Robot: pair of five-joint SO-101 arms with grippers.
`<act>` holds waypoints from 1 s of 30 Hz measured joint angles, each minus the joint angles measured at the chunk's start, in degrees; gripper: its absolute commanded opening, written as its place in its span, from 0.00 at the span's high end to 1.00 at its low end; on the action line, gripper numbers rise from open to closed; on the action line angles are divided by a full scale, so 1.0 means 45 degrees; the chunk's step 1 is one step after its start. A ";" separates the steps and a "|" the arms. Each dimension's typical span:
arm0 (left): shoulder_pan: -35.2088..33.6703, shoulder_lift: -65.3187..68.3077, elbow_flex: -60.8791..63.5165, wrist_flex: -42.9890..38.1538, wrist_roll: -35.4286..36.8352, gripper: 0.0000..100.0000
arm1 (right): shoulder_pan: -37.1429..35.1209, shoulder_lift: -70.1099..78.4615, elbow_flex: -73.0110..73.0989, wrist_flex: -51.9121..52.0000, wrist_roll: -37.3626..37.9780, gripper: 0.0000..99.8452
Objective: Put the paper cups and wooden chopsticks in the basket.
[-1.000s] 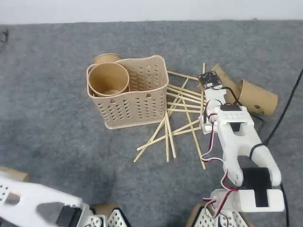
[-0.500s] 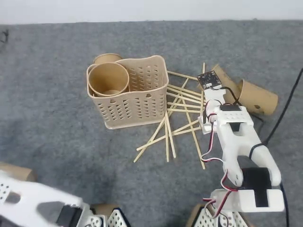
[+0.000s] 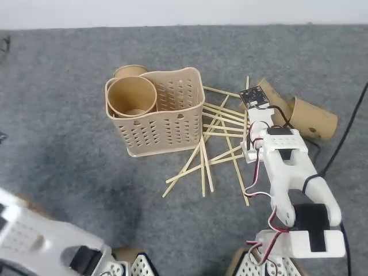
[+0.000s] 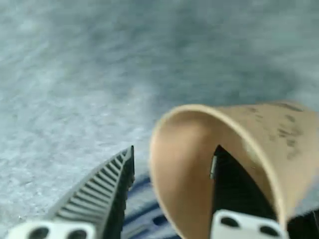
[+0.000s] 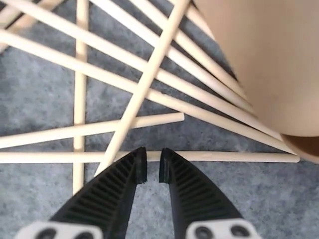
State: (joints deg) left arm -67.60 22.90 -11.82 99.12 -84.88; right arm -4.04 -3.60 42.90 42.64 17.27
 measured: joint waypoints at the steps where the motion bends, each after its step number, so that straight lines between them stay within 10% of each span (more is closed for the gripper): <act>1: 0.0117 -0.0762 0.0821 0.0000 -0.0156 0.75 | 0.0000 0.0000 0.0000 0.0000 0.0000 0.94; 12: 0.1074 -0.7482 0.6877 0.0000 -0.0899 0.75 | 0.0000 0.0000 0.0000 0.0000 0.0000 0.94; 24: 0.1074 -1.1272 0.7502 -0.0020 -0.1211 0.75 | 0.0000 0.0000 0.0000 0.0000 0.0000 0.94; 30: 0.0899 -1.0921 0.9143 -0.2676 -0.1211 0.75 | 0.0000 0.0000 0.0000 0.0000 0.0000 0.94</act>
State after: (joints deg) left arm -63.56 -26.24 29.32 87.08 -90.33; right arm -4.04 -3.60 42.90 42.64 17.27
